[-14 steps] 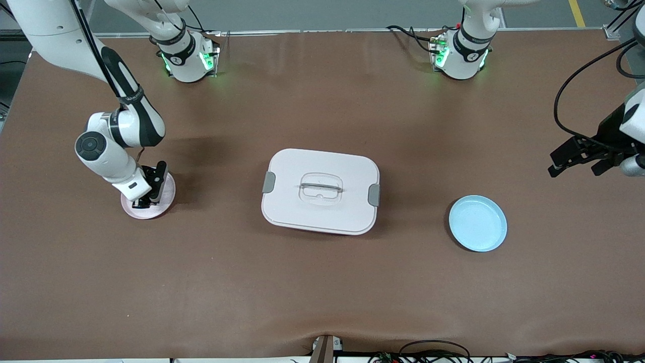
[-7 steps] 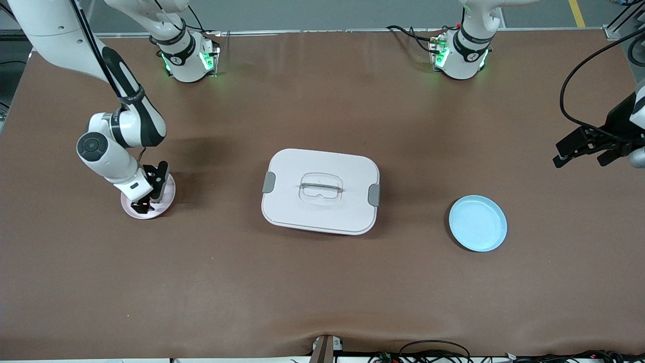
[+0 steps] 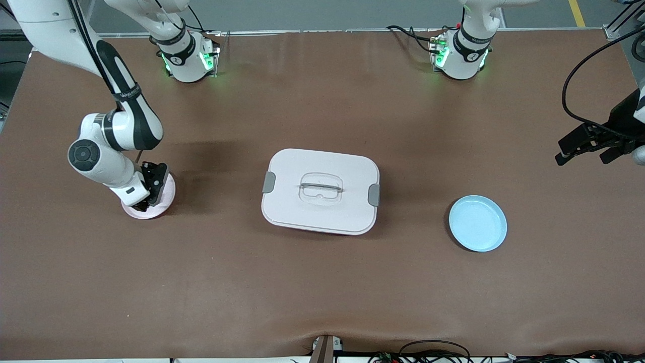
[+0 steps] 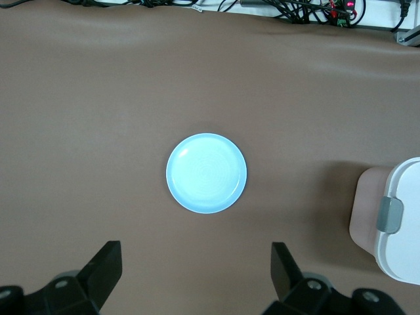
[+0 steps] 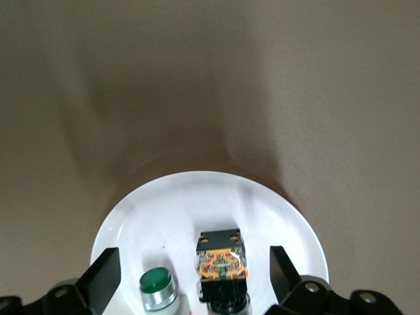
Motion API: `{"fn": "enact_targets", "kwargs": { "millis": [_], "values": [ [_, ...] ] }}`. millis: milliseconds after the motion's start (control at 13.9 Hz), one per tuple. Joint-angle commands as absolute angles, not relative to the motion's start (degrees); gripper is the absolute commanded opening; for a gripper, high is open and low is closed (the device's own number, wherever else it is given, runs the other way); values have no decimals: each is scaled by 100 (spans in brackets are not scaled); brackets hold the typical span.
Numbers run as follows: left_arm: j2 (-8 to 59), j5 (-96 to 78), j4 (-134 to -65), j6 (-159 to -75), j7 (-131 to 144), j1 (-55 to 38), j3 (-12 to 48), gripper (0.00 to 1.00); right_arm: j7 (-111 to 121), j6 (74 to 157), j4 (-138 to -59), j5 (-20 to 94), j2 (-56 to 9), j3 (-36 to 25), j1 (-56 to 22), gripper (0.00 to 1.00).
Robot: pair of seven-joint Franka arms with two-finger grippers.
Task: Transfer orange switch to right arm and place
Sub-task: 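Open the right gripper and lift it away from the plate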
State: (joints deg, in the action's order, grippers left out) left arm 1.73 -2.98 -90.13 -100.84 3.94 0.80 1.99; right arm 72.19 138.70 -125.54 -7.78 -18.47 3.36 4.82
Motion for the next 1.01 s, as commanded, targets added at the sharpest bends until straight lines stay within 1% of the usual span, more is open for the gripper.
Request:
{"fn": "enact_targets", "kwargs": {
  "millis": [0,144,216,432,648,936],
  "values": [
    [167,-150,-8903,-9932,387,35,193,100,6612,13283,-12385,-712,-1521,457,423,100],
    [176,-141,-8903,-9932,378,35,185,100,6102,12581,-11938,-721,-1433,448,247,100],
    [176,-97,-8903,-9932,369,35,193,100,5839,12099,-11605,-721,-1433,448,168,100],
    [176,-79,-8903,-9932,369,35,211,100,5512,11148,-10839,-721,-1441,440,149,100],
    [176,-79,-8912,-9923,378,35,211,100,5098,10461,-10303,-729,-1433,413,176,100],
    [176,-79,-8903,-9923,378,35,211,100,3941,9863,-10064,-703,-1161,404,220,100]
  ]
}}
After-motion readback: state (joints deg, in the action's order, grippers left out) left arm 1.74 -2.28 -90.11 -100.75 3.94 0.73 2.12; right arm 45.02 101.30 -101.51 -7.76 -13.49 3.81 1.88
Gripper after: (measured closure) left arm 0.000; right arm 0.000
